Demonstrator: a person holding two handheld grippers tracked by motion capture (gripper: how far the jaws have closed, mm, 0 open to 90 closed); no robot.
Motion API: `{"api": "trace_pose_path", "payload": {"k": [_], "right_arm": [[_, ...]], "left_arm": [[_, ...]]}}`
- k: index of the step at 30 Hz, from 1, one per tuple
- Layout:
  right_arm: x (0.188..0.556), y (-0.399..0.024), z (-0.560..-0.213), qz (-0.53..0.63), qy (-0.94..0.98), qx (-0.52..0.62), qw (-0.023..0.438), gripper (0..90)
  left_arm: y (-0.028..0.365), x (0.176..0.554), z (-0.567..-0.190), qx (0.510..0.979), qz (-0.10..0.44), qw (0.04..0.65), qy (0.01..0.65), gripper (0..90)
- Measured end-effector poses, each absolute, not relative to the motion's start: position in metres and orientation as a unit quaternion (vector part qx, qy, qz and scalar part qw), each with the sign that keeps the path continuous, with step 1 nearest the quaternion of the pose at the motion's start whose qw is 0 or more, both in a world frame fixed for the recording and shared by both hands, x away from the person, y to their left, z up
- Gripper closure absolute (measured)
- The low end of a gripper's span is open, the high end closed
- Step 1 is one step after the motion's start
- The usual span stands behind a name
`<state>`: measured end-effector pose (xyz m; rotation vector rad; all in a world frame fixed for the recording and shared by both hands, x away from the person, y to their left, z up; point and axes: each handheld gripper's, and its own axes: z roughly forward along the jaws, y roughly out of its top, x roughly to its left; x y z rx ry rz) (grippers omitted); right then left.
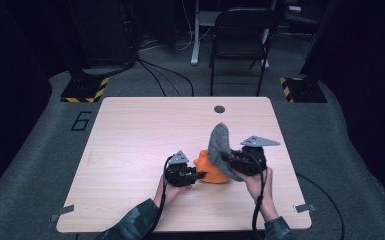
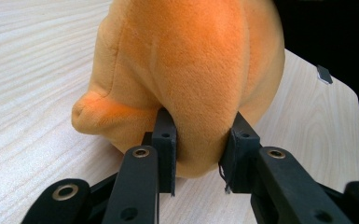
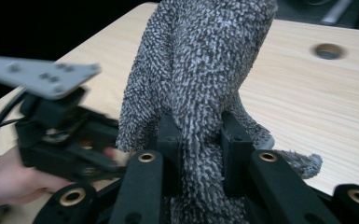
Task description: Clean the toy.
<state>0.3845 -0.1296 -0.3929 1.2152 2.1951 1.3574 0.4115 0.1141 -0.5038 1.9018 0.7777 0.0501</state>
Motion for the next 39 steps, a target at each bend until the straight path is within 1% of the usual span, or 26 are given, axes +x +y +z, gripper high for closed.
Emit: {"api": "trace_pose_path", "payload": {"k": [1,4,5,8,10,14,18,20,22,27,35,39], "right_arm": [[0.384,-0.122,-0.396,0.463,0.770,0.416,0.144,73.9],[0.386,-0.104,-0.411,0.413,0.796,0.408,0.171,73.7],[0.388,-0.103,-0.416,0.400,0.803,0.403,0.182,73.7],[0.388,-0.108,-0.414,0.393,0.805,0.405,0.185,73.6],[0.388,-0.112,-0.415,0.374,0.808,0.404,0.210,73.5],[0.393,-0.126,-0.419,0.367,0.804,0.421,0.203,73.4],[0.397,-0.139,-0.424,0.342,0.802,0.442,0.213,73.5],[0.400,-0.147,-0.430,0.335,0.798,0.455,0.209,73.5],[0.405,-0.155,-0.438,0.333,0.793,0.471,0.195,73.7],[0.412,-0.164,-0.450,0.310,0.792,0.485,0.202,73.8],[0.428,-0.172,-0.488,0.247,0.803,0.512,0.180,73.8],[0.429,-0.170,-0.493,0.231,0.810,0.508,0.178,73.7]], "left_arm": [[0.114,0.411,-0.504,0.794,0.022,0.515,0.321,70.1],[0.114,0.412,-0.504,0.794,0.022,0.514,0.323,70.1],[0.114,0.411,-0.505,0.792,0.019,0.516,0.326,70.1],[0.114,0.412,-0.505,0.795,0.021,0.516,0.319,70.1],[0.114,0.411,-0.505,0.794,0.020,0.516,0.321,70.0],[0.113,0.411,-0.504,0.796,0.021,0.514,0.317,69.9],[0.114,0.411,-0.505,0.796,0.019,0.515,0.317,69.9],[0.114,0.411,-0.505,0.797,0.020,0.514,0.316,69.9],[0.113,0.411,-0.505,0.796,0.022,0.514,0.317,69.9],[0.113,0.411,-0.505,0.796,0.021,0.515,0.317,69.8],[0.114,0.412,-0.506,0.793,0.017,0.517,0.320,69.8],[0.114,0.412,-0.506,0.791,0.017,0.518,0.325,69.7]]}}
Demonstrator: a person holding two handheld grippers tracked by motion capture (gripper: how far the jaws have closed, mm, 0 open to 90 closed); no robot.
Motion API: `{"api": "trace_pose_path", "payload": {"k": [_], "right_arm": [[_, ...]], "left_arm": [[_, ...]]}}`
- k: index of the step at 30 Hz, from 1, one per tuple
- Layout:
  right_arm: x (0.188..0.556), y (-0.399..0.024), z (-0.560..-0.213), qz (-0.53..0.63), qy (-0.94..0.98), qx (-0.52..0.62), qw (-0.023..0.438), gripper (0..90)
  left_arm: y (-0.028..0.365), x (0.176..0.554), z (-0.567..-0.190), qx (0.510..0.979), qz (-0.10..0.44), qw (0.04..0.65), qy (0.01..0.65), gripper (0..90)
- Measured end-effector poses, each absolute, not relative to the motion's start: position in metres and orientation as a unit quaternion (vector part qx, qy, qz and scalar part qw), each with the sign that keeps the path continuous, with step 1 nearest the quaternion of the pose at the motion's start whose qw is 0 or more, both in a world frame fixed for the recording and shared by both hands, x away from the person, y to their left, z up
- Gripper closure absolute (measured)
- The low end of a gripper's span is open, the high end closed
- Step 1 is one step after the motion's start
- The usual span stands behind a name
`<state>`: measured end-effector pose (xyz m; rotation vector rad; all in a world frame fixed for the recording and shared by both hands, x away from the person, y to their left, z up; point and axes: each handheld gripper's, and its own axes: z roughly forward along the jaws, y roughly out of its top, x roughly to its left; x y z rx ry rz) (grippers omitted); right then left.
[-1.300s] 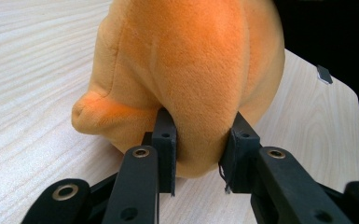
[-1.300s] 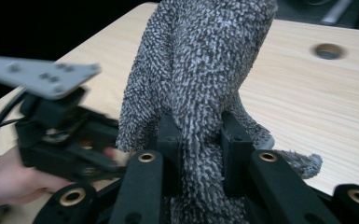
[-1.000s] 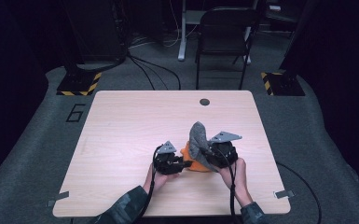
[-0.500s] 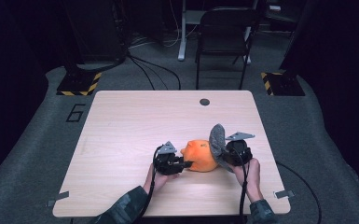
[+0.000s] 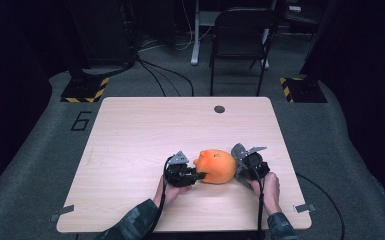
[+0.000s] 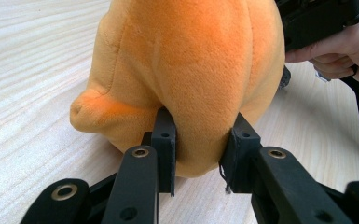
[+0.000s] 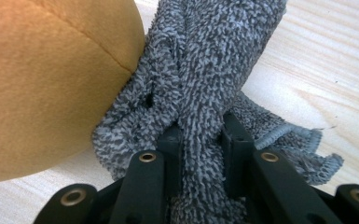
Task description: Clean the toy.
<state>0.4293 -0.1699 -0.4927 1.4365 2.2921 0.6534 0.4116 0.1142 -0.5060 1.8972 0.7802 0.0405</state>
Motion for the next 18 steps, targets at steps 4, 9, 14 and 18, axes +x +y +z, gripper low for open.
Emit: {"api": "trace_pose_path", "payload": {"k": [4,9,14,18], "right_arm": [[0.428,-0.174,-0.484,0.236,0.805,0.511,0.188,73.7],[0.410,-0.178,-0.432,0.313,0.771,0.503,0.233,73.9],[0.390,-0.158,-0.394,0.383,0.766,0.457,0.242,74.1],[0.389,-0.128,-0.405,0.347,0.801,0.429,0.233,74.6]], "left_arm": [[0.115,0.412,-0.506,0.790,0.017,0.519,0.326,69.6],[0.116,0.412,-0.506,0.791,0.013,0.518,0.325,69.4],[0.115,0.412,-0.506,0.790,0.017,0.519,0.325,69.3],[0.116,0.413,-0.507,0.794,0.018,0.517,0.320,69.3]]}}
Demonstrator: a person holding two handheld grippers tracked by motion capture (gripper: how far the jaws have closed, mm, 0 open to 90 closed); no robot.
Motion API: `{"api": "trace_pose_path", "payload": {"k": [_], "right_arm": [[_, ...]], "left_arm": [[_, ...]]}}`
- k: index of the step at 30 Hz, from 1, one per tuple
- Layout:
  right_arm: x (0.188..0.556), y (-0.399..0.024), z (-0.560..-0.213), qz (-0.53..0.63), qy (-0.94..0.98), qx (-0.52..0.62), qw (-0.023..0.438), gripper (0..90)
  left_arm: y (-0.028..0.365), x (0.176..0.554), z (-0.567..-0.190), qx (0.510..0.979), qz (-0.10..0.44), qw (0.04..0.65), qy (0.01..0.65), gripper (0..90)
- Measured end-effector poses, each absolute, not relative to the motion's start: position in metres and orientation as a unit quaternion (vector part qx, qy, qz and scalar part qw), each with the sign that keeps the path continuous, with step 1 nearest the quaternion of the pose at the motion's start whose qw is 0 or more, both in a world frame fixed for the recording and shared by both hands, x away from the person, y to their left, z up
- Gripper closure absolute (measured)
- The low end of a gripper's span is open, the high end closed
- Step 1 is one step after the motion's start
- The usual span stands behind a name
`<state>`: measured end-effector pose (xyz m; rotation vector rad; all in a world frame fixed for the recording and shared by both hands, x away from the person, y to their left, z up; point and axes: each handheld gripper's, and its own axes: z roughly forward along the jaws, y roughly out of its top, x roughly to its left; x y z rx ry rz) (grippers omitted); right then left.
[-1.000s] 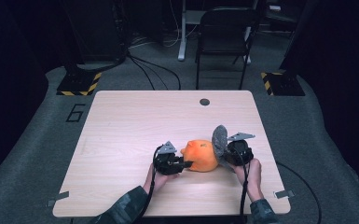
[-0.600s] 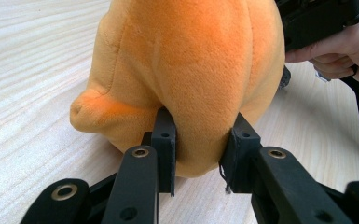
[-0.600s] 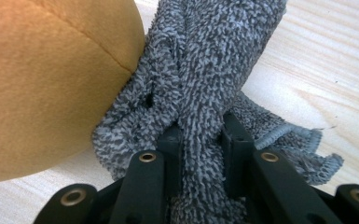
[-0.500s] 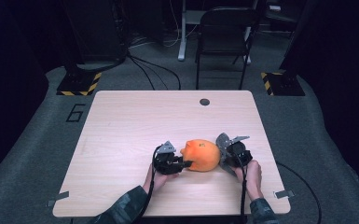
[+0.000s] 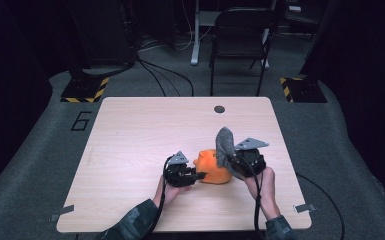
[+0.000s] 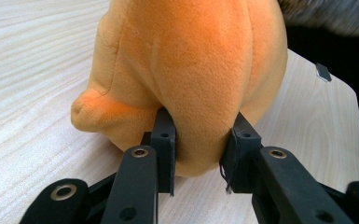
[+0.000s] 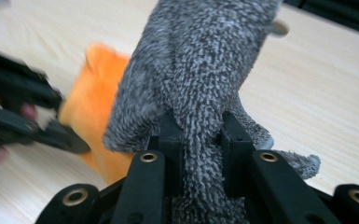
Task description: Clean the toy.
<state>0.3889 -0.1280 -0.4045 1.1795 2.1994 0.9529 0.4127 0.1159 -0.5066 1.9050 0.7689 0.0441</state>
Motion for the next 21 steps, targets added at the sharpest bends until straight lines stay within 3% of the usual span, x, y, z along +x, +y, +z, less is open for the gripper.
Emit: {"api": "trace_pose_path", "payload": {"k": [9,17,19,21], "right_arm": [[0.400,-0.123,-0.430,0.320,0.809,0.434,0.236,75.8],[0.404,-0.127,-0.434,0.321,0.806,0.440,0.232,75.9],[0.405,-0.129,-0.435,0.323,0.807,0.438,0.230,75.9],[0.406,-0.128,-0.435,0.323,0.805,0.441,0.230,75.9]], "left_arm": [[0.115,0.413,-0.506,0.799,0.020,0.515,0.310,62.9],[0.119,0.418,-0.505,0.809,0.029,0.518,0.276,31.6],[0.120,0.417,-0.503,0.816,0.059,0.513,0.259,21.2],[0.122,0.414,-0.500,0.824,0.090,0.507,0.236,17.6]]}}
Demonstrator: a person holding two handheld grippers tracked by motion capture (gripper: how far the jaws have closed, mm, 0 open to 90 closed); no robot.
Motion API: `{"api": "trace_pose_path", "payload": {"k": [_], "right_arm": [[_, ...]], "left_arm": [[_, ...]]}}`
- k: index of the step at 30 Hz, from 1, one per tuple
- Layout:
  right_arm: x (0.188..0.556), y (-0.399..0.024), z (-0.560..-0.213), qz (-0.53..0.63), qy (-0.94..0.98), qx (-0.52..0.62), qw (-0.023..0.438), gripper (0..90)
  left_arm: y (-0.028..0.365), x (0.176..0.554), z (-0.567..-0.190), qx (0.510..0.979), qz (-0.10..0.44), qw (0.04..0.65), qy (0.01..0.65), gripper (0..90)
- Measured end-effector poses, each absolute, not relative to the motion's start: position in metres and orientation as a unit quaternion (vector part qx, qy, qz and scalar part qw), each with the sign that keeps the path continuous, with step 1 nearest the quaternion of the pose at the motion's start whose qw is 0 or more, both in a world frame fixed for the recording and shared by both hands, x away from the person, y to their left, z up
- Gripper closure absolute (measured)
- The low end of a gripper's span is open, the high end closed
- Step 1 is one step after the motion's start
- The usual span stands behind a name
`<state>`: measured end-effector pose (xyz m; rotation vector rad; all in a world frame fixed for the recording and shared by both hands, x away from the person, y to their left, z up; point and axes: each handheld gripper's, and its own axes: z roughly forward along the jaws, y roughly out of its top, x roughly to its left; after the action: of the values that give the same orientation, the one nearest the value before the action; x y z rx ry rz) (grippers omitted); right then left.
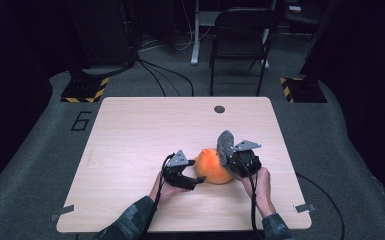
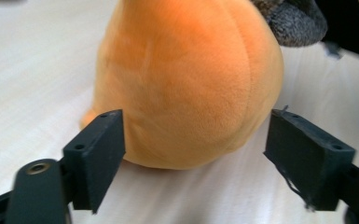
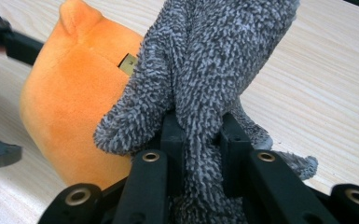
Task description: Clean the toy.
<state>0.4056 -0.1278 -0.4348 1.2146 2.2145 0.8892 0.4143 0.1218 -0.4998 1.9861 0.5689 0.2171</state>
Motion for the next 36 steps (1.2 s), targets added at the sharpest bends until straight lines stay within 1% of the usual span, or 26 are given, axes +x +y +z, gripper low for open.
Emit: {"api": "trace_pose_path", "payload": {"k": [2,5,10,15,25,28,29,31,35,36], "right_arm": [[0.407,-0.128,-0.435,0.325,0.806,0.439,0.228,75.9],[0.408,-0.130,-0.435,0.326,0.805,0.442,0.226,75.9],[0.411,-0.132,-0.436,0.329,0.805,0.443,0.221,75.8],[0.414,-0.133,-0.437,0.330,0.802,0.447,0.218,75.8],[0.415,-0.133,-0.437,0.329,0.802,0.450,0.214,75.8],[0.415,-0.133,-0.437,0.331,0.802,0.450,0.214,75.8],[0.415,-0.133,-0.438,0.330,0.802,0.449,0.216,75.8],[0.416,-0.133,-0.438,0.332,0.802,0.448,0.216,75.8],[0.415,-0.133,-0.438,0.334,0.800,0.449,0.216,75.7],[0.415,-0.134,-0.438,0.337,0.800,0.447,0.215,75.7]], "left_arm": [[0.123,0.412,-0.499,0.826,0.113,0.510,0.215,15.6],[0.122,0.411,-0.503,0.840,0.147,0.491,0.176,14.9],[0.116,0.413,-0.513,0.854,0.187,0.464,0.142,14.1],[0.113,0.417,-0.519,0.866,0.208,0.437,0.129,13.8],[0.111,0.422,-0.525,0.871,0.217,0.424,0.121,15.5],[0.111,0.422,-0.525,0.867,0.219,0.431,0.121,26.0],[0.111,0.421,-0.525,0.867,0.218,0.432,0.120,31.5],[0.110,0.420,-0.525,0.866,0.225,0.431,0.118,37.5],[0.108,0.420,-0.525,0.866,0.228,0.429,0.116,55.7],[0.108,0.419,-0.525,0.866,0.227,0.430,0.114,58.5]]}}
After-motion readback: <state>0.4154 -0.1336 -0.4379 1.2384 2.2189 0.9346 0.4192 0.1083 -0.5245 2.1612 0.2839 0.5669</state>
